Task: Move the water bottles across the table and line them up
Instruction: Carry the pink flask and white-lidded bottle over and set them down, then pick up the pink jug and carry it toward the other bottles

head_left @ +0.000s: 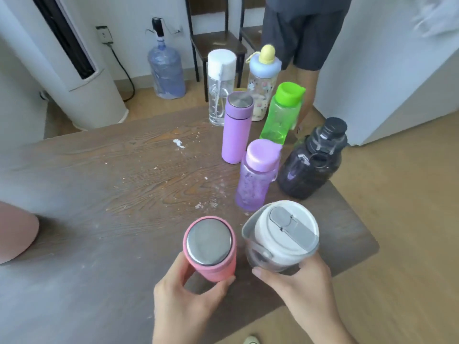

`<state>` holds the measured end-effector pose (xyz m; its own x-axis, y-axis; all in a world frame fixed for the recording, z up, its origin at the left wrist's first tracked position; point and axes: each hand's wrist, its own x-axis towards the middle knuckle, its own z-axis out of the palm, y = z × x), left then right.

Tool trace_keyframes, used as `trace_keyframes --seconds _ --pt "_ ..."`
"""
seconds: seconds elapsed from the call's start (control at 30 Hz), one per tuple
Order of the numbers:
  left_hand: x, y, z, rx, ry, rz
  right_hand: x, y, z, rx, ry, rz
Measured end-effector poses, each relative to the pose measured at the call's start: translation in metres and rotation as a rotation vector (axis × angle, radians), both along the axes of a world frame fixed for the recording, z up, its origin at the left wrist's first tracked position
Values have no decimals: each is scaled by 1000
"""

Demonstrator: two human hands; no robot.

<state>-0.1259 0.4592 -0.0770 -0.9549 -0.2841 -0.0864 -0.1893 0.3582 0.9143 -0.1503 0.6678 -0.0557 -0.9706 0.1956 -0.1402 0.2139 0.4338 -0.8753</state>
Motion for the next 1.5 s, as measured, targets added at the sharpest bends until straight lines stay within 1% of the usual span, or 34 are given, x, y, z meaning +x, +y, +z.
trace_keyframes --seconds 0.13,0.27,0.37,0.67,0.9,1.0,1.1,1.17,1.23,1.33,1.5 --pt "-23 53 1 -36 51 -133 -9 51 -1 2 19 -118" --pt "-34 89 0 -21 16 -215 -17 85 -6 -50 23 -216" --pt "-37 107 -4 -22 12 -240 -23 101 -12 -55 16 -233" --pt "-42 117 -15 20 -30 -217 -22 114 -25 -60 -30 -261" --pt "-45 111 -9 -14 -27 -303 -16 112 -27 -104 -34 -224" --pt "-46 101 -6 -41 -25 -377 -7 105 -22 -66 -83 -265" --pt "-42 80 -7 -49 -33 -412 13 94 -13 53 -146 -339" --pt "-36 62 -10 -101 -35 -410 28 84 -10 146 -174 -343" --pt "-30 40 -12 -142 -44 -391 41 69 -9 172 -191 -290" --pt "-21 3 -11 -155 -65 -325 50 29 -8 203 -184 -166" --pt "-8 -73 -15 -204 -94 -190 40 -66 -6 210 -136 49"
